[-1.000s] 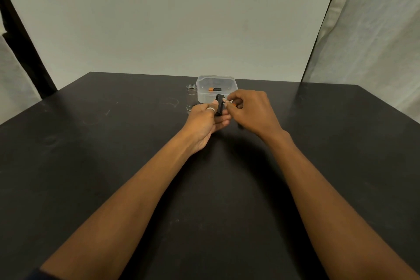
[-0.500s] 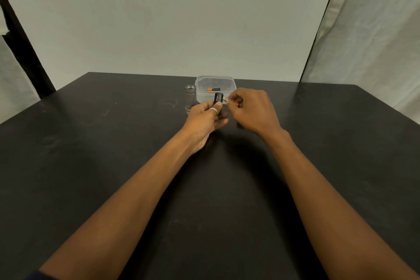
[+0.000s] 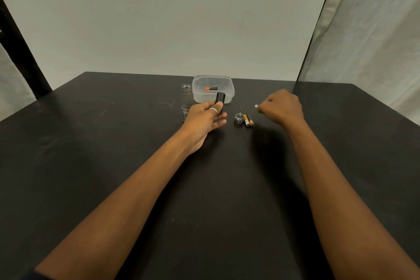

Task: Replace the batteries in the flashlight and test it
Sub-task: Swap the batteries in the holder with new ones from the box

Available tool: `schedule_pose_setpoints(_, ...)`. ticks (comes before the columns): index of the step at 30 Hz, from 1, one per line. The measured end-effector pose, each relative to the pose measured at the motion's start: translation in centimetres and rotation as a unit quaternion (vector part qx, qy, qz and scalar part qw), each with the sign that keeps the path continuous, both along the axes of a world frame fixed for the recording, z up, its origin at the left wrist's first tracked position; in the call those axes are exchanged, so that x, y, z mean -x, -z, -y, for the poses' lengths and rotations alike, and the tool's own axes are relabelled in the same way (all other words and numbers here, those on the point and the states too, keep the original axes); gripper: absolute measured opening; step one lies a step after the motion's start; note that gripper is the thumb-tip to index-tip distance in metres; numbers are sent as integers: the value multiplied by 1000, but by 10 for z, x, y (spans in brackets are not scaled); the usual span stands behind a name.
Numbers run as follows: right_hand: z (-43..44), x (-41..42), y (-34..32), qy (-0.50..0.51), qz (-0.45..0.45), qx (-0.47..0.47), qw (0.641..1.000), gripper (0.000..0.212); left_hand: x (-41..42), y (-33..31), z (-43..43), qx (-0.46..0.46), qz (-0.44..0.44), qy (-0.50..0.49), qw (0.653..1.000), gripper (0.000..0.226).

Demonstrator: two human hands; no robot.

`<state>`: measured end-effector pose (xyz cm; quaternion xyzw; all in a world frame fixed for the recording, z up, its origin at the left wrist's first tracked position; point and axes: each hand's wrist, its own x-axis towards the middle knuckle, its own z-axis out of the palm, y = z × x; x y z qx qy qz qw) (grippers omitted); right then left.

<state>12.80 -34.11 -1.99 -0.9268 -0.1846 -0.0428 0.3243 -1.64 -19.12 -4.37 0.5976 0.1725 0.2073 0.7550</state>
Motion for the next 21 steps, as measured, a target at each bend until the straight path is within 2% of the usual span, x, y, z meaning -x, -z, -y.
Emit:
schedule_pose_setpoints(3, -2, 2, 0, 10, -19, 25, 999, 15, 0, 0, 1, 1, 3, 0, 1000, 12)
schedule_pose_setpoints(6, -3, 4, 1, 5, -29, 47, 998, 19, -1, 2, -2, 0, 1, -3, 1000, 10)
schedule_pose_setpoints(11, -4, 4, 4, 0, -42, 58, 997, 15, -3, 4, -4, -6, -6, -5, 1000, 32)
schedule_pose_setpoints(19, -6, 6, 2, -18, -82, 50, 995, 11, -3, 3, -4, 2, -2, -3, 1000, 32)
schedule_pose_setpoints(21, -6, 4, 3, -16, -88, 33, 995, 21, -3, 3, -4, 4, -3, -5, 1000, 33)
